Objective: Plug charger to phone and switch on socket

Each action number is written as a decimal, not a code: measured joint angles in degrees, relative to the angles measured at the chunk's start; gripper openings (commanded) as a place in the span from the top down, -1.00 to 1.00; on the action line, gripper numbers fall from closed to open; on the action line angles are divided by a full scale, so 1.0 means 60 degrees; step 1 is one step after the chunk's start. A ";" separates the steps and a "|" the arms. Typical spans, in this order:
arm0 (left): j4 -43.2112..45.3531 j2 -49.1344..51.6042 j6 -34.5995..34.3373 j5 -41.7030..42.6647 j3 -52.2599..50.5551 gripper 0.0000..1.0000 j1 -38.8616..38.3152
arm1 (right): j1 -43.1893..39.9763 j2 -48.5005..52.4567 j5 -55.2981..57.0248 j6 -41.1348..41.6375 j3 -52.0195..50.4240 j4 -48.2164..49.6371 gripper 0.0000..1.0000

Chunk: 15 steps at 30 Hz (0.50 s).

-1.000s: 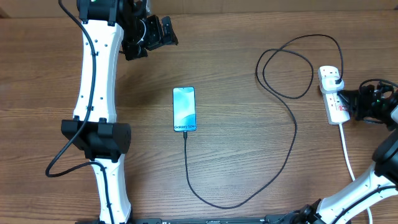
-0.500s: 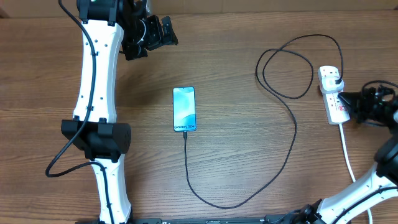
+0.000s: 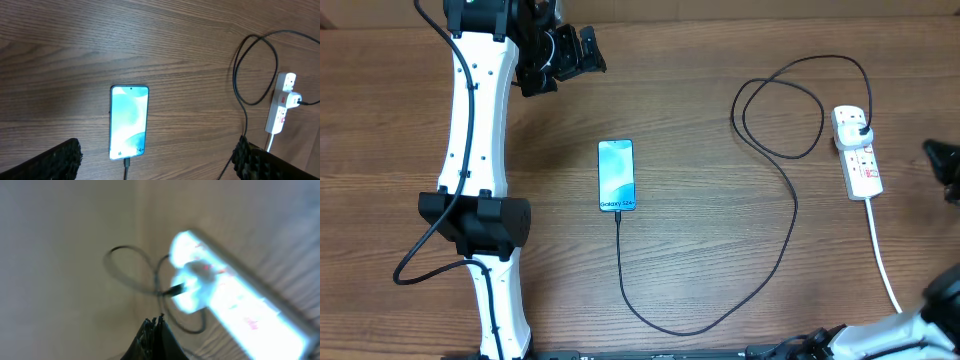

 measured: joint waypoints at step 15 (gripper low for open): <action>0.0007 0.0000 0.0004 0.0000 0.0000 -1.00 0.0000 | 0.2878 -0.4874 0.1235 -0.1330 0.0000 -0.1927 0.93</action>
